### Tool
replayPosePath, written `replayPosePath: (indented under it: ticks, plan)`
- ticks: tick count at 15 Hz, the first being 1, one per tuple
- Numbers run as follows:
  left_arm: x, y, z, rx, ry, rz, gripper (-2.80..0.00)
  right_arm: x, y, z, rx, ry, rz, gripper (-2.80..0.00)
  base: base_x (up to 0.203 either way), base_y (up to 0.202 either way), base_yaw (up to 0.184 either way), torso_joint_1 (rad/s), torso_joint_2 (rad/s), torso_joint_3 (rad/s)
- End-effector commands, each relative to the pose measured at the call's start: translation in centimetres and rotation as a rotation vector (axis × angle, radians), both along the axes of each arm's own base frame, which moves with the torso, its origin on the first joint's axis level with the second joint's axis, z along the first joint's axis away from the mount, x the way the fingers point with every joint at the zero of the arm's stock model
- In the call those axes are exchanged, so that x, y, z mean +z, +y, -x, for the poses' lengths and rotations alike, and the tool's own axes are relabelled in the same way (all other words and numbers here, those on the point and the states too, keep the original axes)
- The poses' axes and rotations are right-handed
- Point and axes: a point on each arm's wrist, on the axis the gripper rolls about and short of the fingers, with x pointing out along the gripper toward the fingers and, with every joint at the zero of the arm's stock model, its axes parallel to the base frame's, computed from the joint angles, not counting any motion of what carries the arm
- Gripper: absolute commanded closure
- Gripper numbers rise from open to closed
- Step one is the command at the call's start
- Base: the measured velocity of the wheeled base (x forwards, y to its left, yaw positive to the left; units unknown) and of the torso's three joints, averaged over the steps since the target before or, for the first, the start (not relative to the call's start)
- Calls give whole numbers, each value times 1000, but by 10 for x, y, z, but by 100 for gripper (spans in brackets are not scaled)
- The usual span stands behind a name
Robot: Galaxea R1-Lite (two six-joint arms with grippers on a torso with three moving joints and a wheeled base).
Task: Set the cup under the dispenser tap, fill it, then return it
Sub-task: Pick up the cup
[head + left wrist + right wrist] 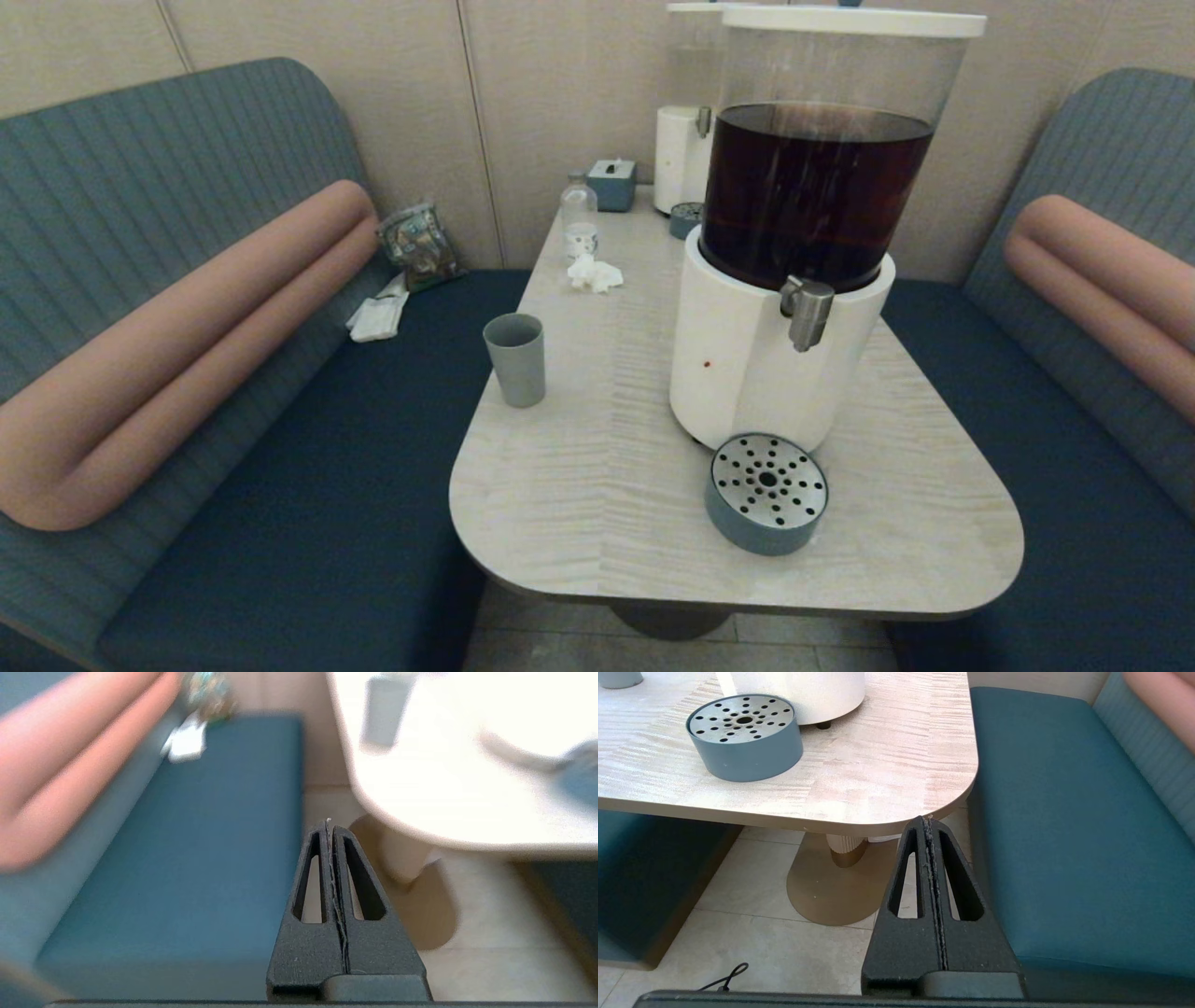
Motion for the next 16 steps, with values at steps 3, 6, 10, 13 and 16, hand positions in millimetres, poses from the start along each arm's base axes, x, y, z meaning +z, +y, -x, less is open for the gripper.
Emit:
replayPosePath:
  ticks: [3,6,10,13,16]
  plan:
    - [67,-2,0,-98,48,64,0,0,0,0,0,0,0,0,0,0,0,0,0,0]
    - [111,-3,-44,-170,120,97,-280,0,0,0,0,0,0,0,0,0,0,0,0,0]
    - [144,-11,-136,-307,110,104,-280,0,0,0,0,0,0,0,0,0,0,0,0,0]
    - [137,-17,-195,-481,19,72,-280,0,0,0,0,0,0,0,0,0,0,0,0,0]
    - [108,-16,-236,-526,-27,49,-280,0,0,0,0,0,0,0,0,0,0,0,0,0]
